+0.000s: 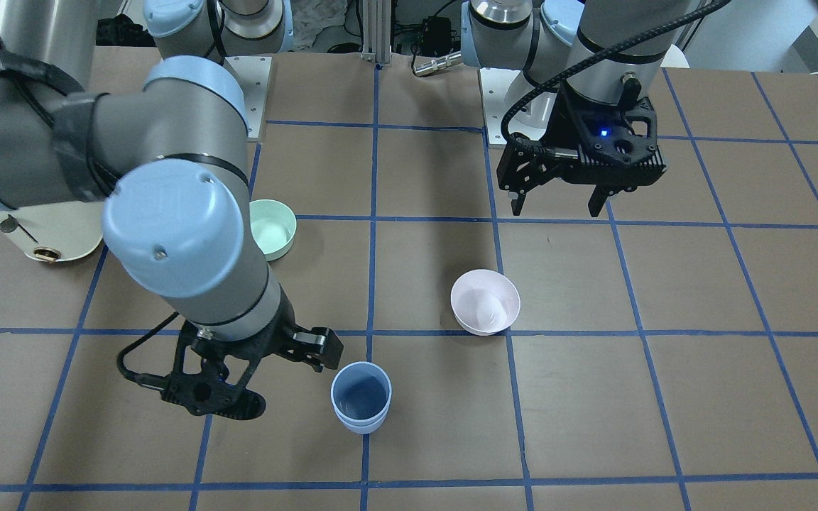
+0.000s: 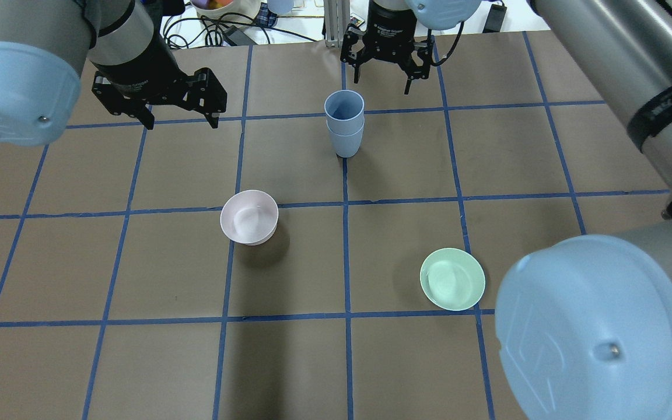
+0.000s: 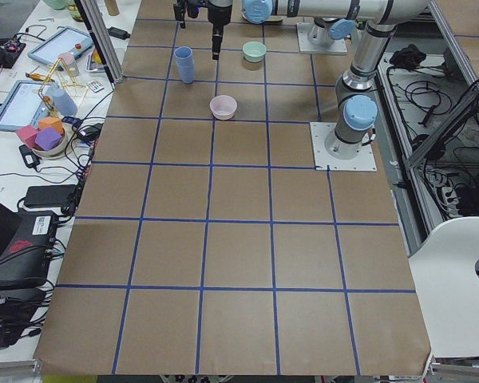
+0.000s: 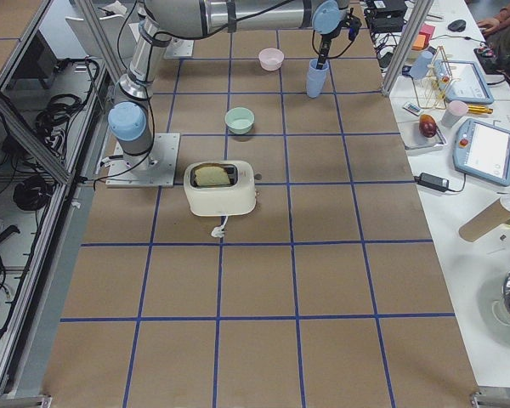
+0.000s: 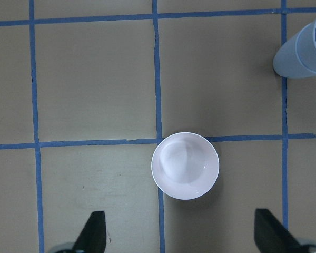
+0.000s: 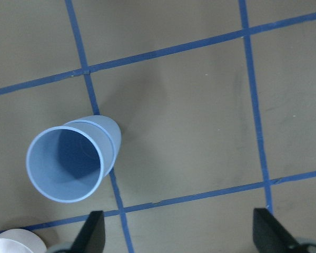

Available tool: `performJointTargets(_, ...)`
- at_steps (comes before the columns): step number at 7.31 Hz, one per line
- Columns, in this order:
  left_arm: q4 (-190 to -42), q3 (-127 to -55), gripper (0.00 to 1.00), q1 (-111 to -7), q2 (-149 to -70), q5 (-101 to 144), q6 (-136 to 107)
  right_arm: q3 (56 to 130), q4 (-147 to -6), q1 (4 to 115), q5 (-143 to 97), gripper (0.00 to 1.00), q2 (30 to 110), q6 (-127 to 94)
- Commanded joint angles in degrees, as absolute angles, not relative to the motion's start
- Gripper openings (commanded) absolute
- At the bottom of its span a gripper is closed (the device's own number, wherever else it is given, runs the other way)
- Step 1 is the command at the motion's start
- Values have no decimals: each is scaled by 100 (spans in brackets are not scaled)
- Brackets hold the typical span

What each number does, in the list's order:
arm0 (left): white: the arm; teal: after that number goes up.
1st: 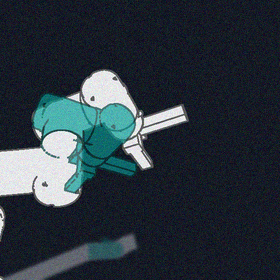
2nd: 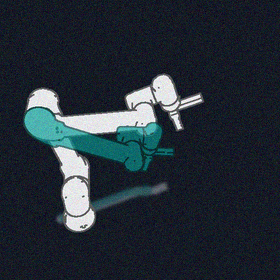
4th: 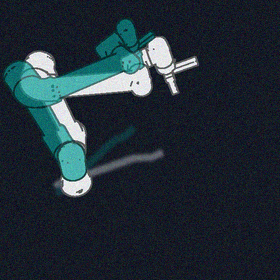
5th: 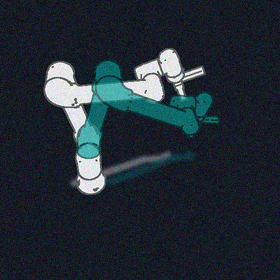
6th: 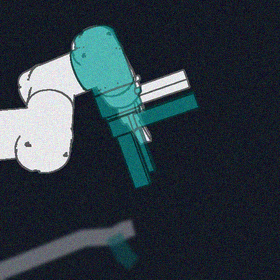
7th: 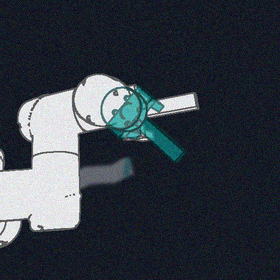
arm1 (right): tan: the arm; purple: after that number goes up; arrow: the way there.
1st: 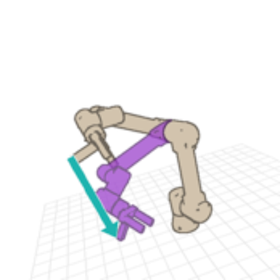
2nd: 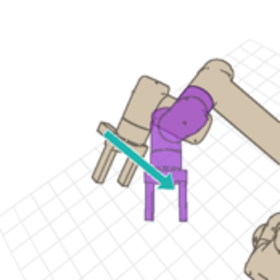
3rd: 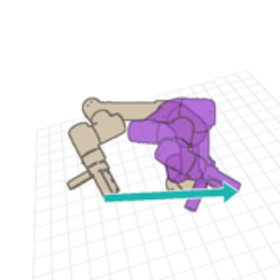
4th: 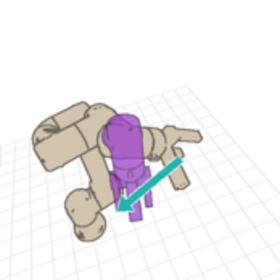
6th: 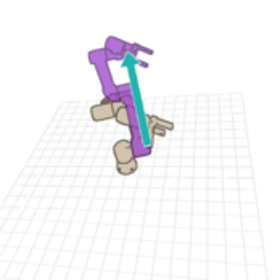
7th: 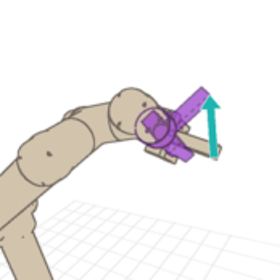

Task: Stack blue cups with both arms

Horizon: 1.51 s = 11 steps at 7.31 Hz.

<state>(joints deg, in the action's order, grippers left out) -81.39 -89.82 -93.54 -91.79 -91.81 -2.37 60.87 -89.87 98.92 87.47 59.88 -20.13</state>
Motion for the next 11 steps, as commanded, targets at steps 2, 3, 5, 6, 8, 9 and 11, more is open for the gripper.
performJointTargets(2, -8139, -8982, 100, -9352, -9158, -9185, -237, 7132, -8939, 9581, 9176, 100, 6957, -1100)
performJointTargets(3, -8139, -8982, 100, -9352, -9150, -9185, -237, 7772, -9034, 9493, 9158, 100, 7474, -1090)
performJointTargets(5, -8147, -8982, 100, -9352, -9123, -9193, -229, 8636, -9053, 9186, 9106, 100, 8250, -960)
performJointTargets(6, -8147, -8982, 100, -9352, -9123, -9193, -229, 8909, -9061, 9193, 9105, 100, 8505, -993)
performJointTargets(8, -8147, -8982, 100, -9352, -9114, -9193, -229, 9062, -9044, 9211, 9053, 100, 8753, -941)
performJointTargets(9, -8147, -8982, 100, -9352, -9114, -9193, -229, 9053, -9044, 9202, 9035, 100, 8806, -897)
performJointTargets(11, -8156, -8982, 100, -9352, -9114, -9193, -229, 8930, -8974, 9193, 8816, 100, 8824, -644)
